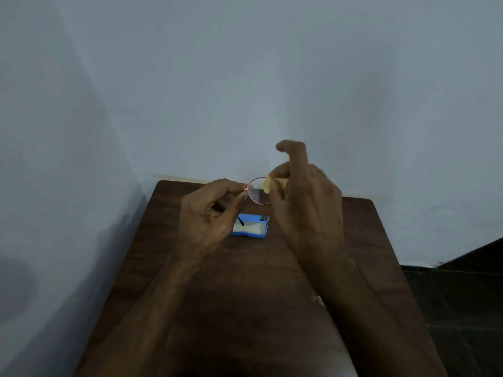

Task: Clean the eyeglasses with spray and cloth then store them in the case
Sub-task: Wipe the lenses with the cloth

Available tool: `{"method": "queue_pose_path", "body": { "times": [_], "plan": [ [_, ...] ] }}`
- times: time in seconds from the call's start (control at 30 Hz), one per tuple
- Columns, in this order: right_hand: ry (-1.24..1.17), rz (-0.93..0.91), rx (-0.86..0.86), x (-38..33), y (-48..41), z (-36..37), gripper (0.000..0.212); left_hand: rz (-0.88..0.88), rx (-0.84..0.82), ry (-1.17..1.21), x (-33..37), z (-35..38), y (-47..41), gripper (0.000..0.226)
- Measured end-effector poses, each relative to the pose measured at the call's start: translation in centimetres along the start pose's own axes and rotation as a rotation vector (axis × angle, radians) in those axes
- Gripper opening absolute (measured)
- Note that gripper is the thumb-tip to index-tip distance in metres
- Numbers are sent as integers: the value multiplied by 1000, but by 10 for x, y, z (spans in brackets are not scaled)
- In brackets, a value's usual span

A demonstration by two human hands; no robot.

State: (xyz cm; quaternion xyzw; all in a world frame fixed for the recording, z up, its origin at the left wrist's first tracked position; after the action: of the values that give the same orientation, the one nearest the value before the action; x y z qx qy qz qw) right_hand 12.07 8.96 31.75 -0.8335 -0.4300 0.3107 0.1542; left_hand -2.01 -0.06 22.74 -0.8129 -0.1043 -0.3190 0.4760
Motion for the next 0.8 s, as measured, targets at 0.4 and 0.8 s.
{"method": "queue_pose_path", "body": {
  "times": [0.4,0.8],
  "plan": [
    [11,-23,-30,-21,-6,3,69,-41,31,66,3,-6,-2,20],
    [32,-108,-116,-39,6,13,76,-29,20,104,-3,-13,-1,11]
  ]
}}
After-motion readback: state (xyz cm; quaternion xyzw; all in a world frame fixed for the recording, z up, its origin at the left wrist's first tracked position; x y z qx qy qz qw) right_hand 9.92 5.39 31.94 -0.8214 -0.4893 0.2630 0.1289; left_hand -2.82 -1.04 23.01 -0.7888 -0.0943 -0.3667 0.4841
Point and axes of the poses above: each hand's wrist, its own y-axis away from the middle knuckle, its own z-axis out of the palm, x = y × z, the point moved 4 cm from there along -y, towards the middle knuckle, and after that the axes turned 1 degree about -x, right-handed, at the moved point
